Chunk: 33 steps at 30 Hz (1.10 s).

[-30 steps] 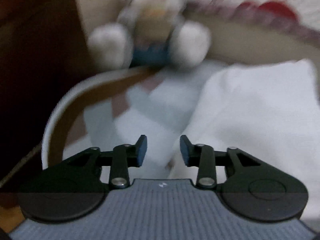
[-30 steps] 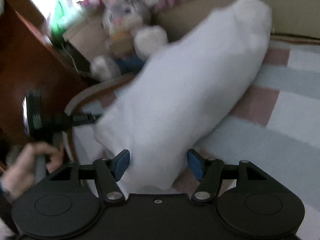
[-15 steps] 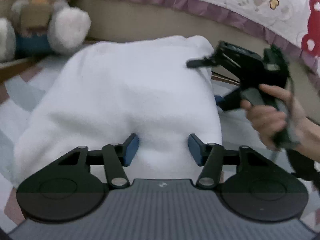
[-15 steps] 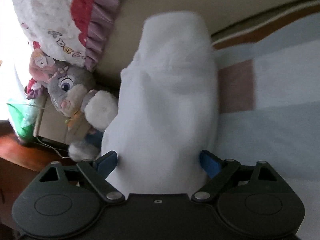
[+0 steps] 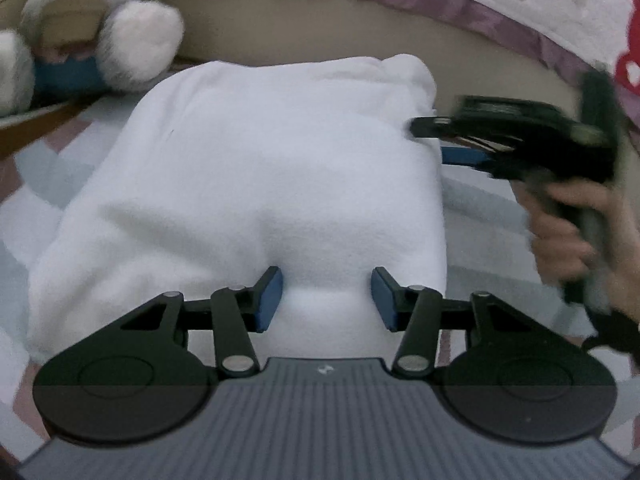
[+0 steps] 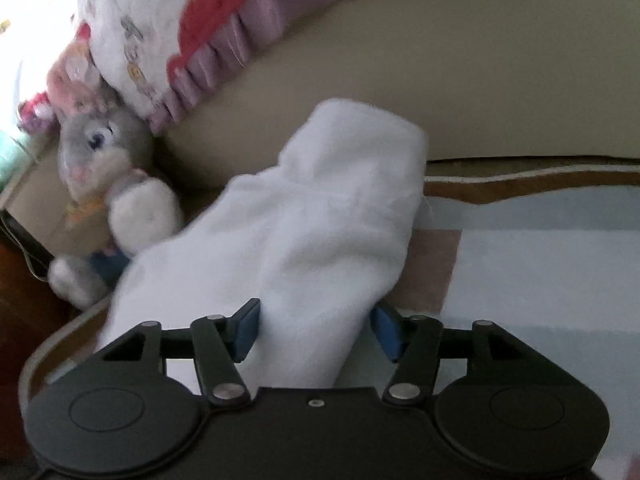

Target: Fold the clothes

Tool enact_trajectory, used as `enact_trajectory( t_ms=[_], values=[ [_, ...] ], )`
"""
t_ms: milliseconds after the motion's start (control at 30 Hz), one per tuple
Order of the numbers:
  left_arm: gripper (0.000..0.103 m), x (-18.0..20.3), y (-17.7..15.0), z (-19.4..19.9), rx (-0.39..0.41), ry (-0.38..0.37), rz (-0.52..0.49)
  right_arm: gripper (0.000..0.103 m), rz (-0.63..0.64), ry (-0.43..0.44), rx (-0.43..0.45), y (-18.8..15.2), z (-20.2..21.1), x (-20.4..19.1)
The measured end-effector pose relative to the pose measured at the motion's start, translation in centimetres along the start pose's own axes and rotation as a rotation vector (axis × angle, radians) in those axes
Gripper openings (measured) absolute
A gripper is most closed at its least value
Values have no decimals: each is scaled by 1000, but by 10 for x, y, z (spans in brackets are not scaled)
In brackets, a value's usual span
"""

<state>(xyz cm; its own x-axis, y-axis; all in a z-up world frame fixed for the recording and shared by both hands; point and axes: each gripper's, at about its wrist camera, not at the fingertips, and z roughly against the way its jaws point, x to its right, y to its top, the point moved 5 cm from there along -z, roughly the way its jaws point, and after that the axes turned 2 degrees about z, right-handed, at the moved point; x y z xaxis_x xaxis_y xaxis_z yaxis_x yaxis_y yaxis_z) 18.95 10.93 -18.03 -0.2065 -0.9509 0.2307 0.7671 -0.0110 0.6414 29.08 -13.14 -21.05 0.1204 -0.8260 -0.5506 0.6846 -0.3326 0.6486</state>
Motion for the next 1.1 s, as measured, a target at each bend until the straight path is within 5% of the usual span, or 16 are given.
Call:
enact_trajectory(
  t_ms=[100, 167, 333, 433, 633, 833, 1100],
  values=[
    [54, 5, 1, 11, -46, 95, 53, 68, 58, 70, -41, -22, 35, -20],
    [71, 10, 0, 28, -46, 200, 103, 68, 105, 99, -60, -44, 62, -29],
    [76, 39, -22, 70, -16, 345, 152, 68, 269, 124, -58, -87, 134, -58],
    [77, 71, -37, 91, 7, 356, 90, 67, 317, 137, -68, -102, 160, -70],
    [87, 114, -72, 134, 46, 327, 58, 67, 370, 8, -47, -120, 223, -74],
    [98, 142, -103, 167, 25, 351, -17, 67, 463, -133, -34, -134, 278, -85],
    [99, 165, -124, 194, -1, 408, -73, 67, 479, -230, 6, -148, 322, -95]
  ],
)
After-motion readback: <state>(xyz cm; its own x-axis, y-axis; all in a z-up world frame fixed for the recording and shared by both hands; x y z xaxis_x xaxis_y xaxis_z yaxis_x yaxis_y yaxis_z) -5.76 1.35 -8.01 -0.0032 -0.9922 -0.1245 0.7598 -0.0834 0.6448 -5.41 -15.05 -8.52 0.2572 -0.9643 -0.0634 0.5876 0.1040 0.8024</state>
